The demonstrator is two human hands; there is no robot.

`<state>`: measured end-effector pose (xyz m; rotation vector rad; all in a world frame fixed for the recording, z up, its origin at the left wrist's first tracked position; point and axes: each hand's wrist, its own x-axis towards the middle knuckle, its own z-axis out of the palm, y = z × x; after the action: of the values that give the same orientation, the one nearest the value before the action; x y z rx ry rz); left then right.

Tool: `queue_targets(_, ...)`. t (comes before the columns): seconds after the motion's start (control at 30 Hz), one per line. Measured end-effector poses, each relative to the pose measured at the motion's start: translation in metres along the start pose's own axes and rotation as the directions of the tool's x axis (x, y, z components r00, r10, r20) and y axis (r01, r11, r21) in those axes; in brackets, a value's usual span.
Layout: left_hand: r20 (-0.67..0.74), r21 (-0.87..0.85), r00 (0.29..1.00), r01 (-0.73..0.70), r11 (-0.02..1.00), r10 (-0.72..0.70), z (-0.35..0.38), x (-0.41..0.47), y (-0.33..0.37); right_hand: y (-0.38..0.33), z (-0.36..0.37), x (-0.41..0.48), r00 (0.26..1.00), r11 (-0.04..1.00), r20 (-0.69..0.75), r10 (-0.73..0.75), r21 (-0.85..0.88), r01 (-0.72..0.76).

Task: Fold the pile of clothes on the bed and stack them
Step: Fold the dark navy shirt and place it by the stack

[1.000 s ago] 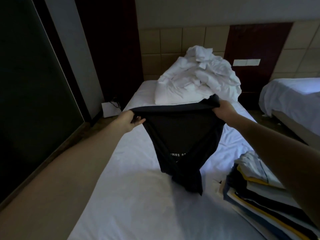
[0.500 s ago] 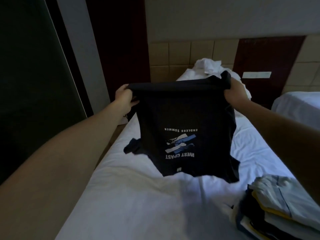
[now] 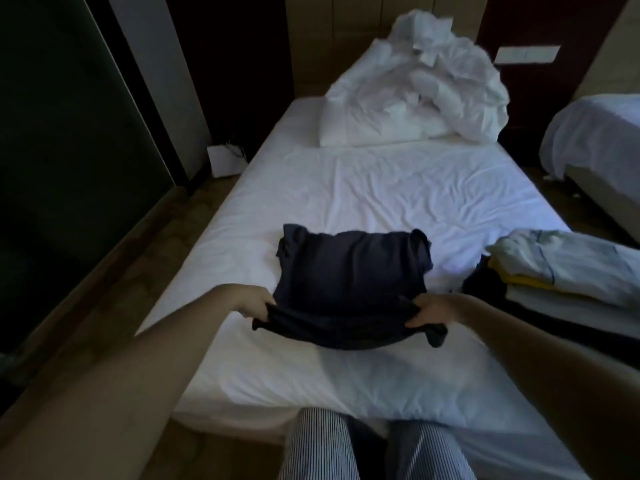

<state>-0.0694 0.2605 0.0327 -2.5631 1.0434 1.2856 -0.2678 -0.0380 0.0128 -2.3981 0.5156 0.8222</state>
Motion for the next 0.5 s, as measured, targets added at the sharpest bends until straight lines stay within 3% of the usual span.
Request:
queue_targets(0.13, 0.158, 0.104, 0.987, 0.018, 0.994, -0.034, 0.06, 0.034, -0.005, 0.006, 0.046, 0.011, 0.976, 0.984, 0.182, 0.116, -0.153, -0.088)
queue_targets(0.23, 0.195, 0.098, 0.979, 0.042, 0.994, -0.06, 0.069, 0.05, -0.01, 0.012, 0.047, 0.014, 0.947, 0.984, 0.275, 0.164, -0.109, -0.139)
queue_targets(0.3, 0.216, 0.015, 0.974, 0.061, 0.998, -0.063, 0.06, 0.057, -0.011, 0.014, 0.041, 0.018, 0.985, 0.987, 0.137, 0.11, 0.103, -0.124)
queue_targets(0.37, 0.212, -0.11, 0.976, 0.066, 0.992, -0.042, 0.049, 0.065, -0.011, 0.015, 0.03, 0.033, 0.982, 0.953, -0.135, 0.129, 0.29, -0.086)
queue_targets(0.43, 0.107, -0.259, 0.994, 0.062, 0.964, -0.036, 0.038, 0.078, -0.011, 0.022, 0.023, 0.057, 0.921, 0.915, -0.32, 0.224, 0.395, -0.085)
queue_targets(0.5, -0.085, -0.404, 0.993, 0.046, 0.914, -0.088, 0.03, 0.096, -0.01, 0.029, 0.021, 0.079, 0.881, 0.874, -0.372, 0.292, 0.477, -0.088)
